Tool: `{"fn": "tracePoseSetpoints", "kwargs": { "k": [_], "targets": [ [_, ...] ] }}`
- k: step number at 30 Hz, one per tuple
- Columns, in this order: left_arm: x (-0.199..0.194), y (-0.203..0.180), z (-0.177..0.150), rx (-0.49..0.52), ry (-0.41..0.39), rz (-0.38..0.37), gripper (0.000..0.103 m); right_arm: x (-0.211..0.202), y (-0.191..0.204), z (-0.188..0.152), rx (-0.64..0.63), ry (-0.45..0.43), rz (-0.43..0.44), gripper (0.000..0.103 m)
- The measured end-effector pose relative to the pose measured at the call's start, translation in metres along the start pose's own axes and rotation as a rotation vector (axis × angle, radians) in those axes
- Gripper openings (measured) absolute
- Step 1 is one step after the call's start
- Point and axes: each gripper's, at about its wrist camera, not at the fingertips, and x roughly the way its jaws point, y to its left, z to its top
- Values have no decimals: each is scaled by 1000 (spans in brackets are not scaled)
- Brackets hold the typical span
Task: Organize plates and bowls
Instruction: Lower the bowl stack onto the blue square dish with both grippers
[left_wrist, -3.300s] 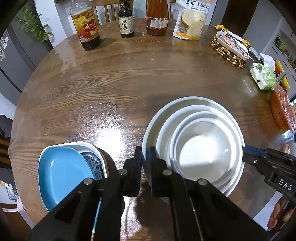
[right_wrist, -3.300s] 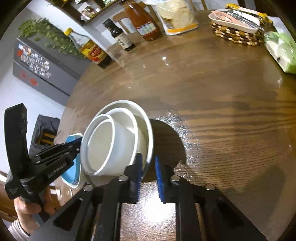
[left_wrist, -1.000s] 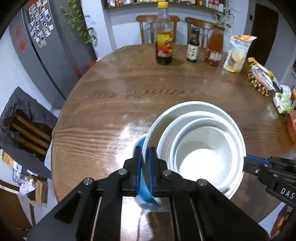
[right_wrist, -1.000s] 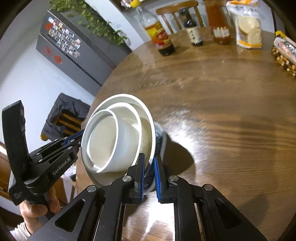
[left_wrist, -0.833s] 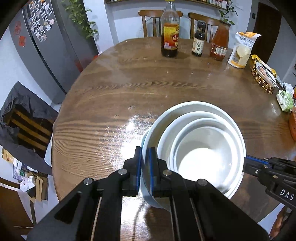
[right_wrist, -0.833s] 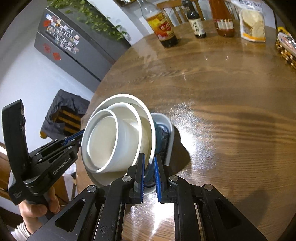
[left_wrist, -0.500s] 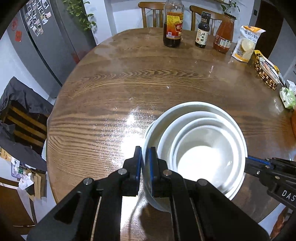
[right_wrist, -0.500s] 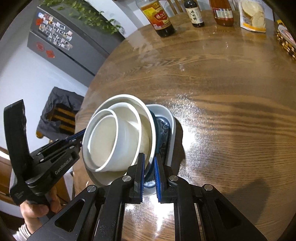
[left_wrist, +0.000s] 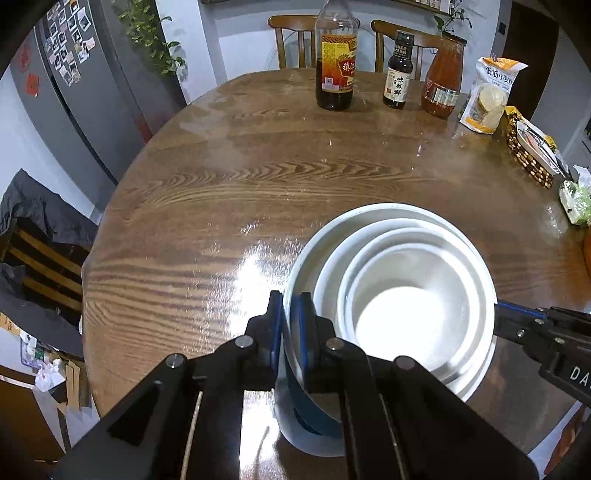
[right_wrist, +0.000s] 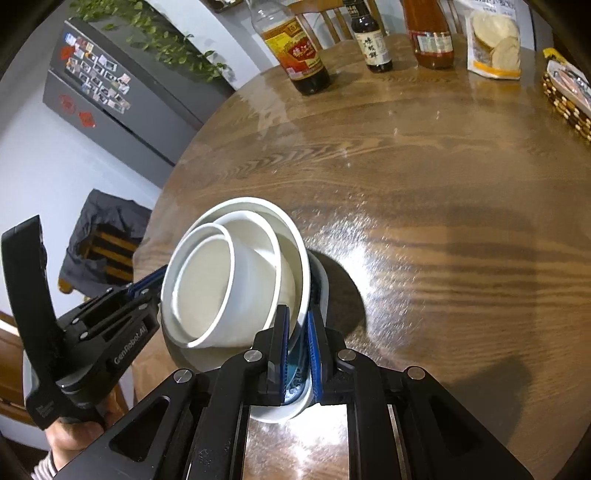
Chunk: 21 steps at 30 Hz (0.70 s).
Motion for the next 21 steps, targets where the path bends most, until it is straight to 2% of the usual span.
{"fn": "tracePoseSetpoints", "kwargs": {
  "k": [21],
  "targets": [
    [20,-20,33,29,-36,-22,5,2,-12,35,-1,-53,-93,14]
  ]
}}
